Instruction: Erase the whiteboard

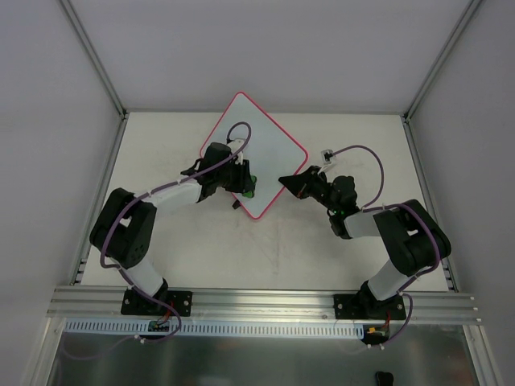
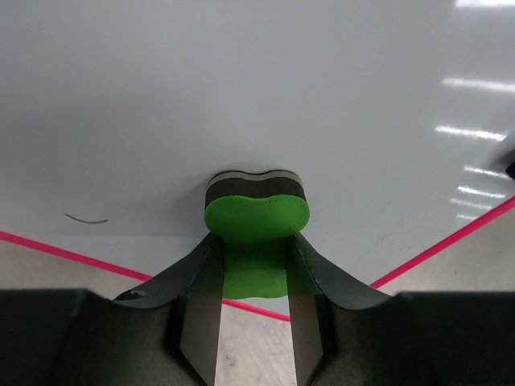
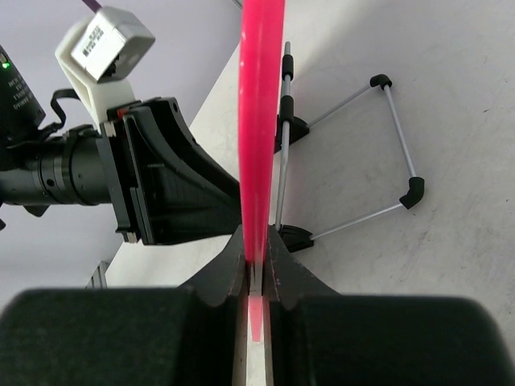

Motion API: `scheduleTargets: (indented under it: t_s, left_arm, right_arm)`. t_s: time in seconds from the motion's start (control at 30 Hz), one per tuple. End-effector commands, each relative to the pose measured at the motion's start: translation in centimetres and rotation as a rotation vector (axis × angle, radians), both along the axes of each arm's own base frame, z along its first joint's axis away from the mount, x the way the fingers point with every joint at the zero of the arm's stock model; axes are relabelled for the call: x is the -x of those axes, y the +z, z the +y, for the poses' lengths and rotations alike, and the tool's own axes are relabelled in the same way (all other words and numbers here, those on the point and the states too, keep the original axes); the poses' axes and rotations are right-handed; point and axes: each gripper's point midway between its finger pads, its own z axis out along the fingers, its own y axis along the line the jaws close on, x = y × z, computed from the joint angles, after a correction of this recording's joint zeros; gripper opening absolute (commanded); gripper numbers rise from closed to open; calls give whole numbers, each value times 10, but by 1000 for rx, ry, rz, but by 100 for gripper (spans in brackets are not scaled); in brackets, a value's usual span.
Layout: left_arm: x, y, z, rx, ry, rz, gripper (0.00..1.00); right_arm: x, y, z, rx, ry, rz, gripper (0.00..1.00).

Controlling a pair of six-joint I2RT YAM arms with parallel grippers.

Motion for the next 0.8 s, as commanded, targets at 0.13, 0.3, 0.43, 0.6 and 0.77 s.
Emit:
scheduleTargets:
  t_s: [0.13,0.3,0.43,0.6,0.77]
  left_arm:
    - [-43,24,-5,3,38,-120,0]
    - [-58,22,16,43,76,-93,0]
    - [-56,13,28,35,89,-81,0]
    - [-52,-8,44,73,121,-26,0]
    - [-58,-28,60,48,163,4,0]
  right_arm:
    - [24,93,20,-157,138,-333,0]
    - [25,93,21,-158,141,-335,0]
    - [25,93,21,-158,140,-335,0]
    - [25,94,20,-159,140,-336,0]
    - [25,94,20,-160,138,-335,0]
